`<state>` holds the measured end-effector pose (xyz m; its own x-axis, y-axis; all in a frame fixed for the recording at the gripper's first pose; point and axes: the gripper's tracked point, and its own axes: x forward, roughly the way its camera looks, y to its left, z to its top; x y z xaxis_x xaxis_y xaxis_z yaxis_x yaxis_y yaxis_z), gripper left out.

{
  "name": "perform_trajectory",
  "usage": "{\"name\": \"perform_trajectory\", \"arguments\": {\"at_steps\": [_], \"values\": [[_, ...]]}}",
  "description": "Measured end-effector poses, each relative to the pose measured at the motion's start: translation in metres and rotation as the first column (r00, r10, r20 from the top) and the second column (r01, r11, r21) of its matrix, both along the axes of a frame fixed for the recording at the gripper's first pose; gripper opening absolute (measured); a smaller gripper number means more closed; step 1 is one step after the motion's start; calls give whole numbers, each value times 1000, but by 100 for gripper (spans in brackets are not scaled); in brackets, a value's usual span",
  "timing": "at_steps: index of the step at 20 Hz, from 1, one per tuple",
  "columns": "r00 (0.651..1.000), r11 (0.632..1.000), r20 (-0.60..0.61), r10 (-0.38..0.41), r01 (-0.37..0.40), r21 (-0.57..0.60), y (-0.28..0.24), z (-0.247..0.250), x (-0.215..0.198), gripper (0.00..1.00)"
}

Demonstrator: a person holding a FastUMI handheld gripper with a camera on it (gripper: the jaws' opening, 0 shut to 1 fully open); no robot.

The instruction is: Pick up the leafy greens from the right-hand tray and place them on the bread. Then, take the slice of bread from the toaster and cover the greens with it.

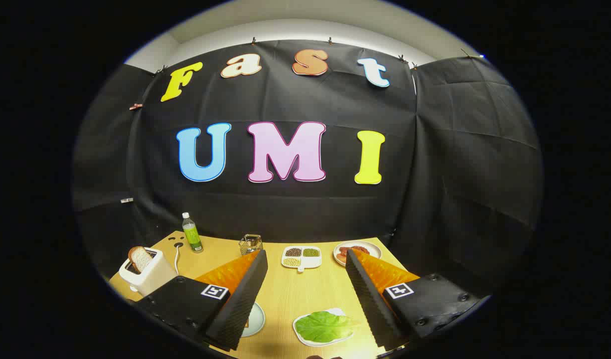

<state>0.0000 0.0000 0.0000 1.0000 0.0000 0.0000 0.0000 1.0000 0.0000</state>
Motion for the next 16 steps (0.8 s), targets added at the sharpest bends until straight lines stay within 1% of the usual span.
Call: {"name": "perform_trajectory", "arguments": {"at_steps": [5,16], "values": [[1000,1000,11,8,-8,2,1,2,1,98],[1000,1000,-7,28,-28,-11,5,-3,5,98]]}}
